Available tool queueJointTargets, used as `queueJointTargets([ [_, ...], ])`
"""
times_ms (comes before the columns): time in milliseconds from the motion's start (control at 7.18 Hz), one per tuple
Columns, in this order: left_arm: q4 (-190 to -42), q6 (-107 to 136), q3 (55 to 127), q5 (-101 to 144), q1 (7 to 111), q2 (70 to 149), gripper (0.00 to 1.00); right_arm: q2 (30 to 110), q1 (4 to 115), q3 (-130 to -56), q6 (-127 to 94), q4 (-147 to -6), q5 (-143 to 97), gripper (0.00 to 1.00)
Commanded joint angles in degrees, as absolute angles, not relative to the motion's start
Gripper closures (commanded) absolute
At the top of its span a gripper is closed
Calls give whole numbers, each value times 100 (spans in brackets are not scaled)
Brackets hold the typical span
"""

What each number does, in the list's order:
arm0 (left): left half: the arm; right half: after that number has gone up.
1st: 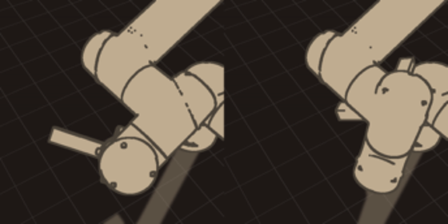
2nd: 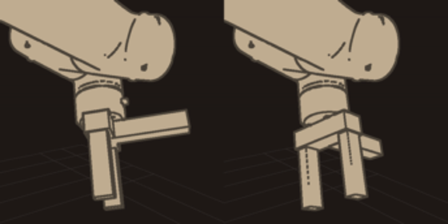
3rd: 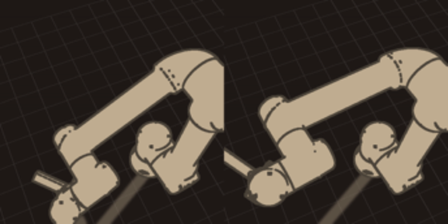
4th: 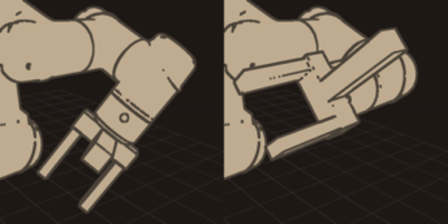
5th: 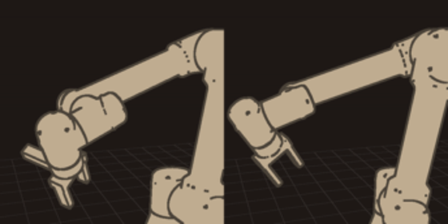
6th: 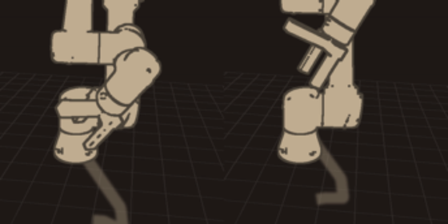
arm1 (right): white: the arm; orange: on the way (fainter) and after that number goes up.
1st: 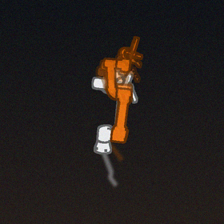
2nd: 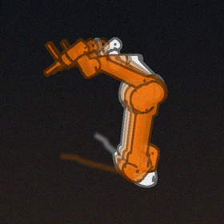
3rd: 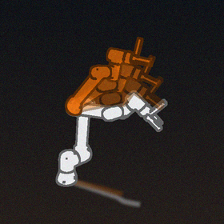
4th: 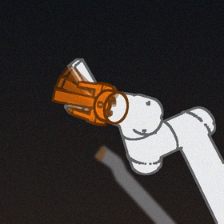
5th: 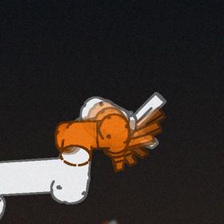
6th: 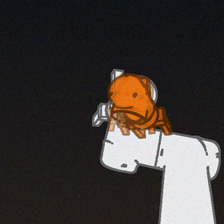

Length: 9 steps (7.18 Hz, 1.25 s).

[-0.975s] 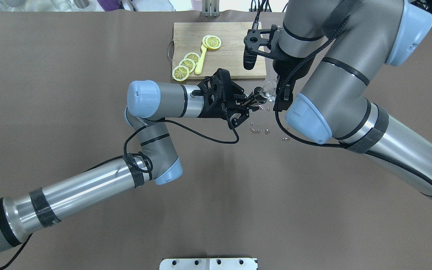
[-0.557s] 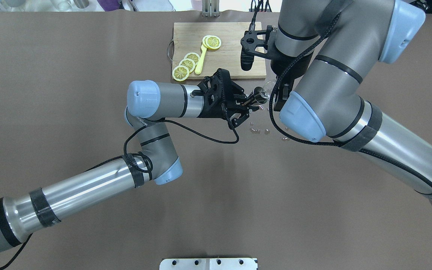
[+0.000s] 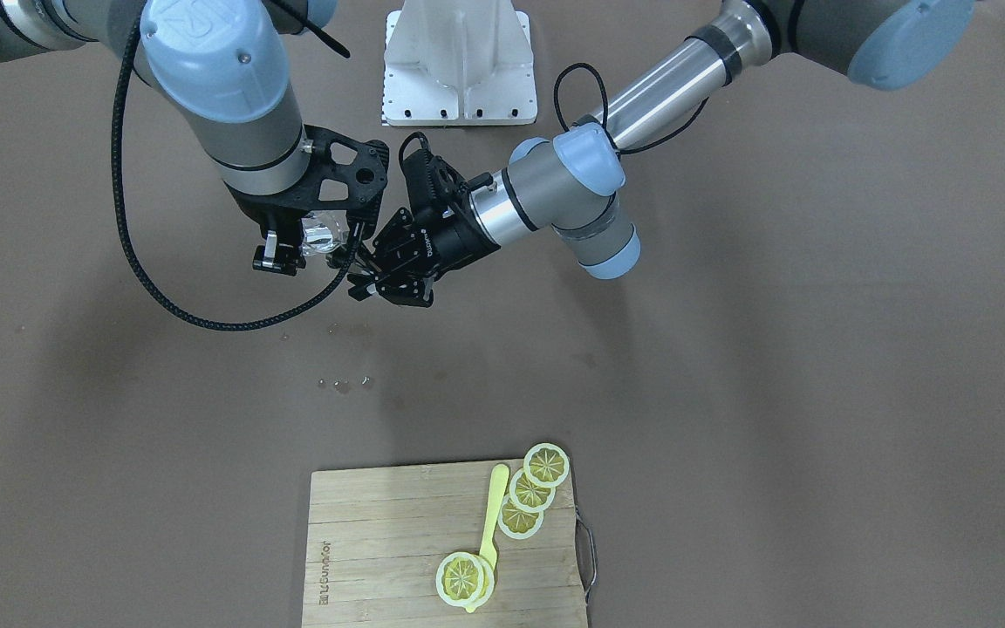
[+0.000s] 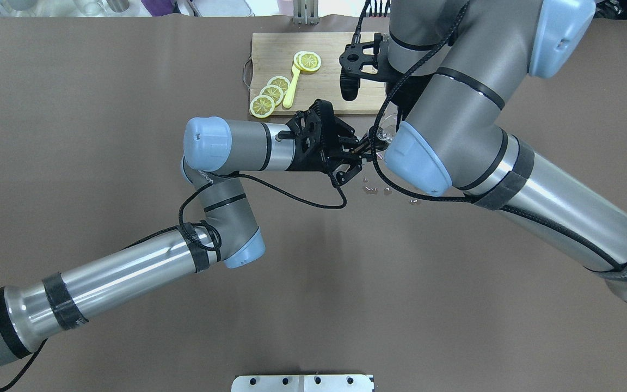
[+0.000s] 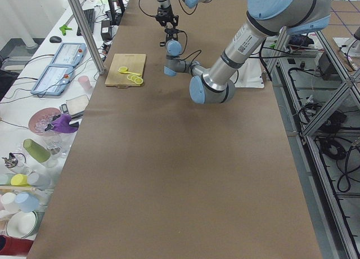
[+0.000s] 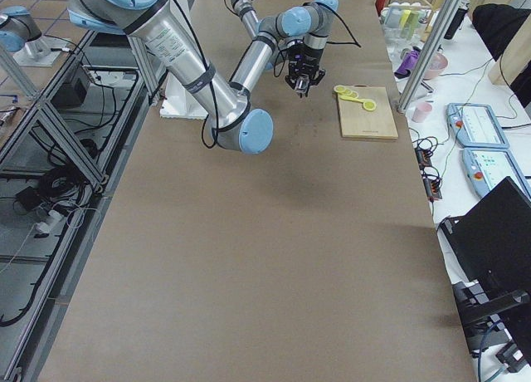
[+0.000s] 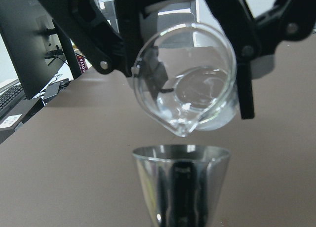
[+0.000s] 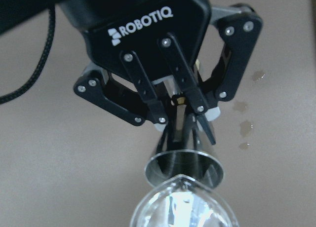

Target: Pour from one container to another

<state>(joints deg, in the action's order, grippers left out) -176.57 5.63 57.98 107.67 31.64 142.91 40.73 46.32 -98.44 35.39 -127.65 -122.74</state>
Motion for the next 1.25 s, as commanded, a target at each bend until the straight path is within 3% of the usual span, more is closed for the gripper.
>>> queueJointTargets([
  [0,-17657,562,5801,10767,3164,14291,100,4008,4632,-9791,3603,-12919,-12226,100],
  [1115,-17701,562,5801,10767,3164,14291,100,3762,4570,-9615,3910,-13438,-12015,100],
])
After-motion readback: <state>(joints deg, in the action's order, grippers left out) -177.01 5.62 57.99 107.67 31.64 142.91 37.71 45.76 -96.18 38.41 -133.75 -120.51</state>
